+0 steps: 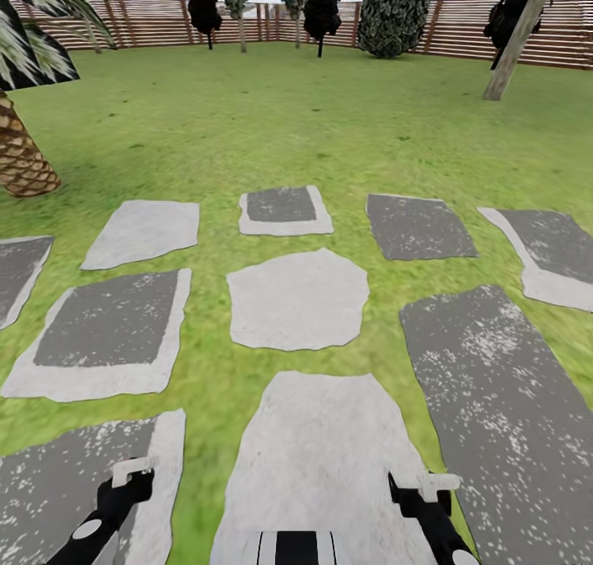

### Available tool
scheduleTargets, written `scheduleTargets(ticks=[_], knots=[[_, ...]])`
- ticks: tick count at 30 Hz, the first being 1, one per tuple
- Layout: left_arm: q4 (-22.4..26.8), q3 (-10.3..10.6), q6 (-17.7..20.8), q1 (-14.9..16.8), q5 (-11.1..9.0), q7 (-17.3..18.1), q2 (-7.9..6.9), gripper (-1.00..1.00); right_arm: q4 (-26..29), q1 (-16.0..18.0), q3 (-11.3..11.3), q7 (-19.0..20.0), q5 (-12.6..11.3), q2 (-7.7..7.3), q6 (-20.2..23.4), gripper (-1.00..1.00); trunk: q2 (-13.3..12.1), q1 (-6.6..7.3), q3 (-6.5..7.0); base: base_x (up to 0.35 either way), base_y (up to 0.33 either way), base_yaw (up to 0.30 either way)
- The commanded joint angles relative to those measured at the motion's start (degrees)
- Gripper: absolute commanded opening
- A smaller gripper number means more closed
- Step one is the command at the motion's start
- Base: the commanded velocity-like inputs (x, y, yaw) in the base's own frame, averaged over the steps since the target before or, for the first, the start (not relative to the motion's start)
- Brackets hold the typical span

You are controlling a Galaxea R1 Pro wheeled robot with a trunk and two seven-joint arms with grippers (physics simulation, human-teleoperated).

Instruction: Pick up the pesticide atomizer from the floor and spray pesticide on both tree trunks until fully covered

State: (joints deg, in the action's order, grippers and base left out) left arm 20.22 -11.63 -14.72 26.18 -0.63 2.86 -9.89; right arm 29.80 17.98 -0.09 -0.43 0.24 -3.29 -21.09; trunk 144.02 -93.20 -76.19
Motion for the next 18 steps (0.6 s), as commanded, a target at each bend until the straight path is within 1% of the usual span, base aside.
scheduleTargets(ticks=[1, 2, 4, 5, 8, 12, 18], knots=[[-0.05, -0.26, -0.17, -0.42, -0.06, 0.30, 0.05, -1.00, -1.96, 0.04, 0.00, -0.06, 0.03, -0.21, -1.40, 1.00, 0.00, 0.03, 0.28, 0.000, 0.000, -0.163], [-0.06, -0.26, -0.18, -0.58, -0.06, 0.30, 0.07, -1.00, -2.85, 0.04, 0.00, -0.07, 0.03, -0.30, -2.16, 1.00, -0.02, 0.06, 0.58, 0.000, 0.000, -0.163], [-0.16, -0.24, -0.20, -1.01, -0.07, 0.30, 0.11, -1.00, -6.65, 0.02, 0.00, -0.05, 0.03, -0.83, -5.95, 1.00, -0.04, 0.11, 1.19, 0.000, 0.000, -0.163], [-0.23, -0.24, -0.20, -1.12, -0.07, 0.30, 0.12, -1.00, -7.69, 0.00, 0.00, -0.06, 0.01, -1.04, -6.99, 1.00, -0.06, 0.14, 1.49, 0.000, 0.000, -0.164], [-0.77, -0.28, -0.27, -2.33, -0.07, 0.30, 0.13, -1.00, -13.68, -0.04, 0.00, -0.15, -0.15, -2.04, -12.38, 1.00, -0.10, 0.22, 2.39, 0.000, 0.000, -0.164], [-1.04, -0.31, -0.29, -3.05, -0.07, 0.30, 0.14, -1.00, -16.76, -0.05, 0.05, -0.11, -0.24, -2.24, -14.74, 1.00, -0.15, 0.32, 3.60, 0.000, 0.000, -0.164], [-1.21, -0.32, -0.33, -4.12, -0.07, 0.30, -0.07, -1.00, -17.60, -0.05, 0.08, -0.10, -0.25, -2.11, -15.25, 1.00, -0.23, 0.47, 5.41, 0.000, 0.000, -0.164]])
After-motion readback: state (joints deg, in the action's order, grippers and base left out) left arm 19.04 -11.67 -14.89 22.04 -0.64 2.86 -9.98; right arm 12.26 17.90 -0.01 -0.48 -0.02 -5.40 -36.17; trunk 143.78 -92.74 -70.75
